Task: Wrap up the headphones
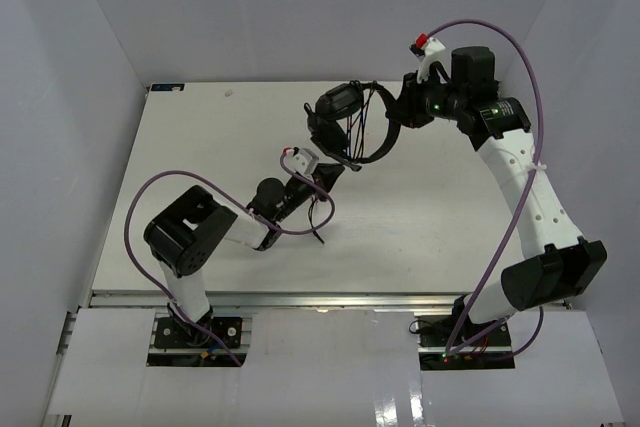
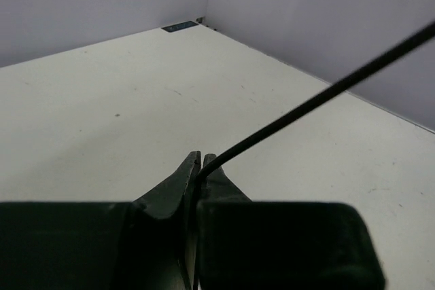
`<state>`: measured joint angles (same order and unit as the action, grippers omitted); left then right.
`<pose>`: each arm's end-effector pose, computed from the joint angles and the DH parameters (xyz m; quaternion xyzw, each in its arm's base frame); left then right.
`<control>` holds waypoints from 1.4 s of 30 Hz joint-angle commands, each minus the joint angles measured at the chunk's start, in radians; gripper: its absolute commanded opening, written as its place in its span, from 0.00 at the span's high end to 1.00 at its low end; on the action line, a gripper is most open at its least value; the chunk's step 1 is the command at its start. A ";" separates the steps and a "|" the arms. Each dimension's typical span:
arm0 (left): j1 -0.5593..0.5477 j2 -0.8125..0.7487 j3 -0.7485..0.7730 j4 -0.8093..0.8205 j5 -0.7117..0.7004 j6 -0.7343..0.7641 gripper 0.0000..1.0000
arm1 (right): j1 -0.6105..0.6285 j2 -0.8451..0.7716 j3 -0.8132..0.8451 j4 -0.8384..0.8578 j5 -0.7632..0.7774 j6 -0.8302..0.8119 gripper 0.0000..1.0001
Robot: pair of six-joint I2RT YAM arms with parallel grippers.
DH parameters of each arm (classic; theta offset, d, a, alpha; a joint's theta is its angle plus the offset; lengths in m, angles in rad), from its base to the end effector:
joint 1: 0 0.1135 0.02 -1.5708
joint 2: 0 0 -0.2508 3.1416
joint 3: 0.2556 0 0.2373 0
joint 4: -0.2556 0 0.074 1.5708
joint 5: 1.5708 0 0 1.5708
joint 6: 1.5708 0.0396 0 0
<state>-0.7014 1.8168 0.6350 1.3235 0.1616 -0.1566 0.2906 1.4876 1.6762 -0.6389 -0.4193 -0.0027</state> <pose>0.2523 -0.2214 0.1830 0.2344 0.6126 -0.3613 0.6627 0.2949 0.1050 0.4175 -0.2305 0.8035 0.2490 0.4891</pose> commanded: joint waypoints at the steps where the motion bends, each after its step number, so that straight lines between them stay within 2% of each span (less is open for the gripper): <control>1: 0.060 -0.015 0.020 -0.031 0.054 -0.031 0.82 | -0.006 -0.139 -0.032 0.081 -0.228 -0.048 0.92; 6: 0.083 -0.011 0.031 -0.008 0.069 -0.072 0.68 | -0.006 -0.188 -0.097 0.064 -0.338 -0.092 0.92; 11: 0.086 0.020 0.069 0.008 0.059 -0.111 0.62 | 0.013 -0.214 -0.136 0.025 -0.385 -0.149 0.92; 21: 0.116 0.104 0.190 0.056 0.011 -0.212 0.49 | 0.108 -0.304 -0.244 -0.080 -0.305 -0.327 0.92; 28: 0.146 0.136 0.221 0.121 0.004 -0.321 0.46 | 0.136 -0.363 -0.350 -0.103 -0.224 -0.405 0.92; 29: 0.146 0.139 0.221 0.132 0.004 -0.338 0.46 | 0.136 -0.366 -0.361 -0.104 -0.218 -0.407 0.92; 31: 0.150 0.155 0.222 0.174 0.015 -0.384 0.55 | 0.140 -0.373 -0.388 -0.102 -0.207 -0.409 0.92; 33: 0.157 0.165 0.224 0.206 0.038 -0.414 0.72 | 0.143 -0.374 -0.399 -0.103 -0.189 -0.411 0.92; 34: 0.162 0.169 0.225 0.221 0.061 -0.429 0.83 | 0.145 -0.374 -0.405 -0.102 -0.181 -0.414 0.92; 35: 0.167 0.172 0.225 0.248 0.075 -0.448 0.88 | 0.146 -0.374 -0.411 -0.101 -0.170 -0.417 0.92; 39: 0.193 0.161 0.210 0.306 0.094 -0.502 0.91 | 0.150 -0.374 -0.449 -0.101 -0.112 -0.443 0.92; 42: 0.216 0.122 0.202 0.258 0.109 -0.469 0.91 | 0.148 -0.382 -0.471 -0.107 -0.076 -0.471 0.92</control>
<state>-0.5254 1.9955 0.8345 1.3310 0.2464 -0.6061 0.4312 1.1379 1.2256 -0.7502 -0.5250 -0.4421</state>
